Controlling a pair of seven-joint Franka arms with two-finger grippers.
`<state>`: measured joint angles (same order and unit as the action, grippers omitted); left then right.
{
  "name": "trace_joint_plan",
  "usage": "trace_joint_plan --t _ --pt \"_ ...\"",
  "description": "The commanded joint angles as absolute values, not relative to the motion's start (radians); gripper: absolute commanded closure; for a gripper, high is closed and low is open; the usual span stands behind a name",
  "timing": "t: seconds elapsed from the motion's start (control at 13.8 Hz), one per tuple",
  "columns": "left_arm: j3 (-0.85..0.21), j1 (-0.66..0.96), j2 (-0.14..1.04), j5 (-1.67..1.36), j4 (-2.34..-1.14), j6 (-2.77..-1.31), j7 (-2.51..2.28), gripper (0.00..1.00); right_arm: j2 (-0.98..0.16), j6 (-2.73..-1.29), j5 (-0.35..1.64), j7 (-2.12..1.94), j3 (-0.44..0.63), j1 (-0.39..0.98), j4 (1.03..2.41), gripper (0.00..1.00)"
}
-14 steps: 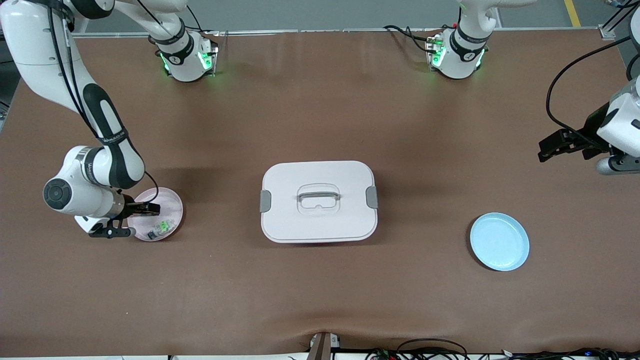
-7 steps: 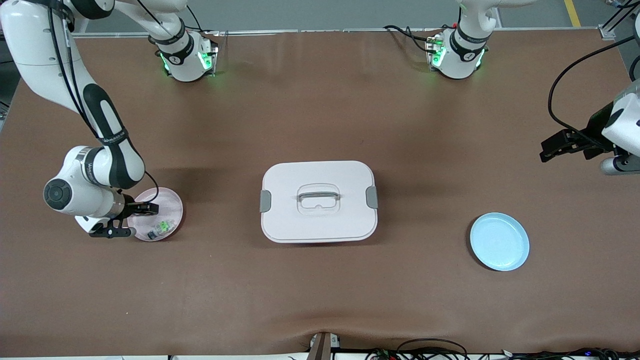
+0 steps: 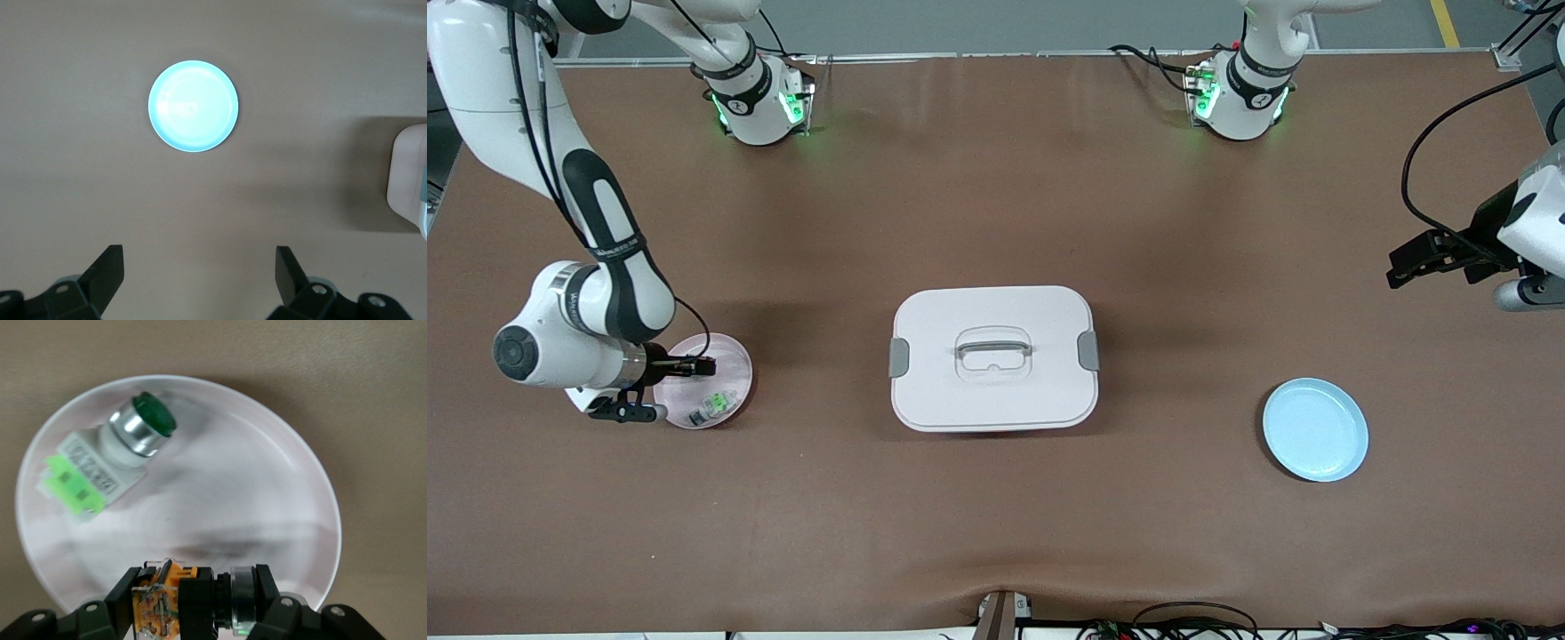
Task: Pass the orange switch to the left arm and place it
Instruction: 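Lift the switch with the right gripper and carry it over the box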
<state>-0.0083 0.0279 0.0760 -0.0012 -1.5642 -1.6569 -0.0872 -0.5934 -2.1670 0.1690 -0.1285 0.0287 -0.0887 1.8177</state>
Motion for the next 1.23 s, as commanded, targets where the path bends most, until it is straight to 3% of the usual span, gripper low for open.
trace_joint_plan --t 0.0,0.22,0.43,0.94,1.16 --pt "-0.003 0.026 0.075 -0.02 -1.546 -1.646 -0.063 0.0 -0.551 -2.021 0.245 -0.08 0.02 -0.1 1.754 1.0" --pt "-0.003 0.028 0.08 -0.021 -1.546 -1.651 -0.074 0.0 -0.526 -1.857 0.268 0.076 0.014 -0.092 1.677 1.0" --pt "-0.003 0.028 0.087 -0.025 -1.546 -1.651 -0.081 0.0 -0.499 -1.746 0.417 0.272 -0.028 -0.068 1.646 1.0" --pt "-0.008 0.029 0.101 -0.047 -1.562 -1.634 -0.077 0.0 -0.485 -1.727 0.521 0.872 -0.087 0.13 1.505 1.0" --pt "-0.003 -0.043 0.118 -0.344 -1.581 -1.623 -0.061 0.0 -0.509 -1.743 0.528 1.087 -0.087 0.236 1.422 1.0"
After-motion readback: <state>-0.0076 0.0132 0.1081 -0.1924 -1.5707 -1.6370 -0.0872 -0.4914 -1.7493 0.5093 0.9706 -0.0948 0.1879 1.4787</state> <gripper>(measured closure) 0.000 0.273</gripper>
